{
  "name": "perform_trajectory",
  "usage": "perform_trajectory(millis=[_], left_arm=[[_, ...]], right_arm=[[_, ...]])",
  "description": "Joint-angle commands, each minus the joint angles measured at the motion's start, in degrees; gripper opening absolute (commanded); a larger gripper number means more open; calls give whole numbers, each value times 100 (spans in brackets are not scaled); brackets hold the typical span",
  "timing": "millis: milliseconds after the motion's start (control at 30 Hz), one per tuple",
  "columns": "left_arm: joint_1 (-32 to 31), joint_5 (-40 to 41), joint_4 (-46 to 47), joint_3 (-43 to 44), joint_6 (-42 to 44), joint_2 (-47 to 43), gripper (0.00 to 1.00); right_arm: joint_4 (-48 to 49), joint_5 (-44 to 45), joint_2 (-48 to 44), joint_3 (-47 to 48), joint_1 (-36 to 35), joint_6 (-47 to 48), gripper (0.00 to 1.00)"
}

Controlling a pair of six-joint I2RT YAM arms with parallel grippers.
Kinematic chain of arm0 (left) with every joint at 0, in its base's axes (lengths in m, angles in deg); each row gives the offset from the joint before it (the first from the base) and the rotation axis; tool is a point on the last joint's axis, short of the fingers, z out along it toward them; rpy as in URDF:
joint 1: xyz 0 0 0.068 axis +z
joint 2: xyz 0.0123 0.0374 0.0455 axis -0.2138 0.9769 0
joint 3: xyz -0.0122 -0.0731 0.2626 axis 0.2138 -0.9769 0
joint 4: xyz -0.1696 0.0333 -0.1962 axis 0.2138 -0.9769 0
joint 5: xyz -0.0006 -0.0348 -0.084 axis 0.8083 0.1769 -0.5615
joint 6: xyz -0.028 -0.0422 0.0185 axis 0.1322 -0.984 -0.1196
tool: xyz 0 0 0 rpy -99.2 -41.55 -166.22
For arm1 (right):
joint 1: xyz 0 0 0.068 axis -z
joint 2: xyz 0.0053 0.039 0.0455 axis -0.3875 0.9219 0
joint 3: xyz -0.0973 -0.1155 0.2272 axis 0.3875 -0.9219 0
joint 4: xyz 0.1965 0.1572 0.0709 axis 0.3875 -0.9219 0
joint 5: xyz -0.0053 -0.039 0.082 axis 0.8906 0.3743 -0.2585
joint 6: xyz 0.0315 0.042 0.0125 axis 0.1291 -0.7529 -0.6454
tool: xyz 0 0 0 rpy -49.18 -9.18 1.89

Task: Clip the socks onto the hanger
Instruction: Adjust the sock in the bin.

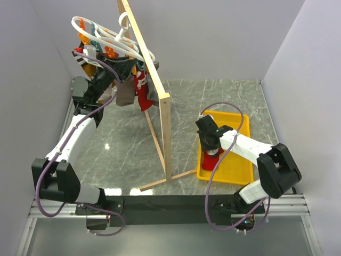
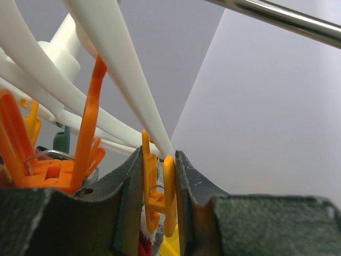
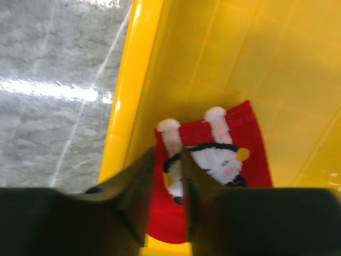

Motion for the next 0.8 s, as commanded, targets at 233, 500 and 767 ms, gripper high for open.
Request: perform_trajectory(millis=[233,500,767], left_arm=[[58,90,354,26,131,-271,16],[58,107,284,79,192,-289,16],[58,55,389,122,96,-183,16]], right_arm=[[269,13,-181,-189,92,-272,54],[172,286,443,-48,83,-464,50],[41,594,418,-39,118,-675,23]])
